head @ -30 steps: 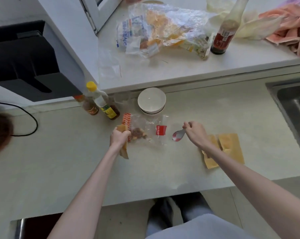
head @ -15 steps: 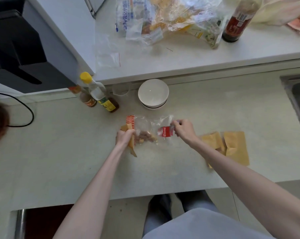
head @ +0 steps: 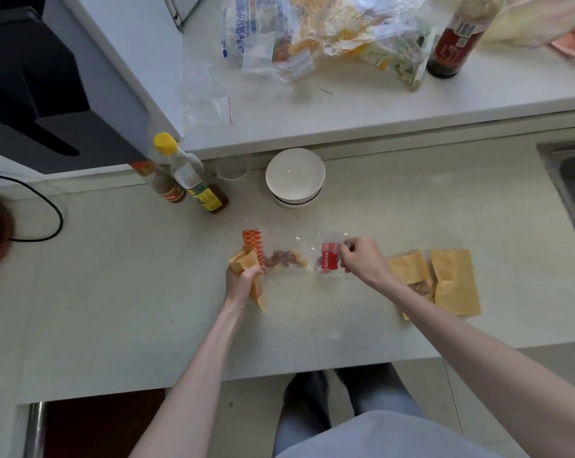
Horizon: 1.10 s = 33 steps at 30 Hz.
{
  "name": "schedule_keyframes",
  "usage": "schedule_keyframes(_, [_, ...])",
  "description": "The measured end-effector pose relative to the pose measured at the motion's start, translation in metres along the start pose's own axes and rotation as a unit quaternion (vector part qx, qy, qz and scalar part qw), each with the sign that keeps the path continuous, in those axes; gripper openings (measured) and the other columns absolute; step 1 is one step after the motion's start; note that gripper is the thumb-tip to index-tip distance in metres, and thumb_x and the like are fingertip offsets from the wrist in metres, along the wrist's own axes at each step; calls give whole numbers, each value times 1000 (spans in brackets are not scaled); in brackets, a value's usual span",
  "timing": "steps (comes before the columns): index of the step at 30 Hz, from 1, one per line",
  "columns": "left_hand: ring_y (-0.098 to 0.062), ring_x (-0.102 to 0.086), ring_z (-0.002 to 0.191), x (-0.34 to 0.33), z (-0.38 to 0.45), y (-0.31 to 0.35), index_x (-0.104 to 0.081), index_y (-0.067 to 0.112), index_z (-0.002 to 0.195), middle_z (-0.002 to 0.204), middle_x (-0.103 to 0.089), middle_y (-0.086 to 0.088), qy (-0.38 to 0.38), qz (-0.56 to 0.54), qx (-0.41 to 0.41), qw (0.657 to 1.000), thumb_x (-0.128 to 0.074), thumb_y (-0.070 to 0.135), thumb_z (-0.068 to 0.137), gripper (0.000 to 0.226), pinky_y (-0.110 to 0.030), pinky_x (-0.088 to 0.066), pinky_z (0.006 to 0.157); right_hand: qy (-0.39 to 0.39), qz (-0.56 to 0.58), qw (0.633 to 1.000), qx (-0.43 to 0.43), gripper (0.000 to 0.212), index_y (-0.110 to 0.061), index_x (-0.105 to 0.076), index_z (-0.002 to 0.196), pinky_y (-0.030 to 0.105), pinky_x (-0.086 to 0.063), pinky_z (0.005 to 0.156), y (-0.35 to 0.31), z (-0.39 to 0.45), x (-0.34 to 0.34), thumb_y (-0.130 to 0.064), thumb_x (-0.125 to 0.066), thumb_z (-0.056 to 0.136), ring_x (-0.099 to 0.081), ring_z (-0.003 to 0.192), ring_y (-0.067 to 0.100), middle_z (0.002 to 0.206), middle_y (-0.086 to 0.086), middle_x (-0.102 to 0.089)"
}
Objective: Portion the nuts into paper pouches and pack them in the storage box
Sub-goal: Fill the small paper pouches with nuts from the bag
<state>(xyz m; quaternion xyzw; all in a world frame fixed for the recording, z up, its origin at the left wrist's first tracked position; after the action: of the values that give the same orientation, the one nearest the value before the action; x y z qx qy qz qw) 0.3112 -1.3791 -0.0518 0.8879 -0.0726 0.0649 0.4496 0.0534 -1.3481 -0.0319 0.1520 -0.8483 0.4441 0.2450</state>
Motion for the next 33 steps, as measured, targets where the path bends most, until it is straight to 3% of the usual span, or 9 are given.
schedule_keyframes(7, [-15, -58, 75, -1, 9, 1, -60, 16, 81, 79, -63, -3, -29, -19, -14, 999, -62, 22, 60, 22, -29, -48, 66, 18, 13, 1000, 15, 36, -12, -55, 58, 21, -42, 44, -6, 12, -11, -9, -46, 93, -54, 42, 11, 54, 6, -59])
schedule_keyframes(10, [-10, -58, 67, -3, 13, -3, -60, 18, 76, 72, -63, 2, -38, -26, -16, 999, -61, 20, 60, 15, -27, -48, 62, 28, 24, 999, 23, 37, -4, -57, 59, 13, -34, 37, -9, 14, -19, -8, -46, 93, -48, 33, 3, 50, 6, -55])
schedule_keyframes(13, [-11, -57, 67, -4, 18, -6, -58, 18, 74, 69, -61, 3, -35, -40, -12, 999, -61, 19, 60, 14, -28, -47, 62, 37, 31, 998, 36, 36, 11, -59, 66, 29, -39, 46, -10, 20, -26, -8, -45, 93, -48, 44, 15, 57, 14, -54])
schedule_keyframes(15, [-6, -58, 61, -4, 22, -8, -57, 19, 69, 63, -61, 7, -35, -45, -12, 998, -61, 19, 60, 10, -25, -47, 58, 45, 23, 998, 46, 36, 14, -57, 68, 33, -35, 50, -11, 25, -30, -9, -45, 93, -42, 53, 18, 59, 13, -49])
schedule_keyframes(17, [-2, -58, 56, -4, 26, -9, -58, 21, 68, 60, -61, 10, -34, -53, -12, 998, -61, 19, 60, 9, -21, -48, 55, 63, 7, 996, 67, 36, 11, -56, 65, 33, -30, 52, -16, 29, -33, -9, -45, 93, -37, 54, 19, 59, 13, -46])
schedule_keyframes(22, [-3, -57, 54, -4, 32, -14, -62, 26, 58, 59, -60, 10, -22, -82, -15, 996, -61, 16, 60, 11, -18, -47, 49, 79, -38, 991, 97, 33, 8, -62, 73, 40, -35, 59, -26, 36, -38, -11, -44, 94, -41, 57, 26, 60, 14, -48])
schedule_keyframes(26, [-3, -57, 57, -4, 32, -15, -63, 30, 57, 61, -61, 9, -28, -75, -12, 997, -61, 19, 60, 12, -20, -48, 51, 68, 21, 993, 93, 35, 8, -63, 73, 32, -28, 54, -21, 37, -39, -15, -47, 94, -34, 55, 16, 56, 15, -42])
schedule_keyframes(29, [-11, -59, 66, -4, 34, -15, -62, 26, 65, 74, -65, -2, -31, -78, -5, 996, -62, 20, 60, 8, -27, -48, 60, 58, 85, 993, 64, 35, 6, -63, 70, 32, -30, 54, -16, 38, -41, -13, -47, 94, -36, 57, 16, 58, 15, -45])
schedule_keyframes(33, [0, -60, 58, -5, 34, -12, -65, 30, 60, 63, -65, 11, -28, -77, 0, 997, -61, 19, 60, 11, -25, -45, 59, 41, 49, 994, 90, 33, 4, -67, 76, 37, -34, 50, -21, 43, -44, -12, -46, 96, -41, 54, 14, 62, 19, -57])
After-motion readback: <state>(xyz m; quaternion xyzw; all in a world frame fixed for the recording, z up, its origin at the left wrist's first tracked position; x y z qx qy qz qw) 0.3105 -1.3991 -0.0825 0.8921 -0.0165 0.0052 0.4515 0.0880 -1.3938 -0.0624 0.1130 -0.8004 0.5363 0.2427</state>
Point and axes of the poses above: each hand's wrist, its own z-axis towards the middle knuckle, its own x-axis out of the back of the hand, y = z × x, the point moved 2 cm from there along z, towards the middle knuckle
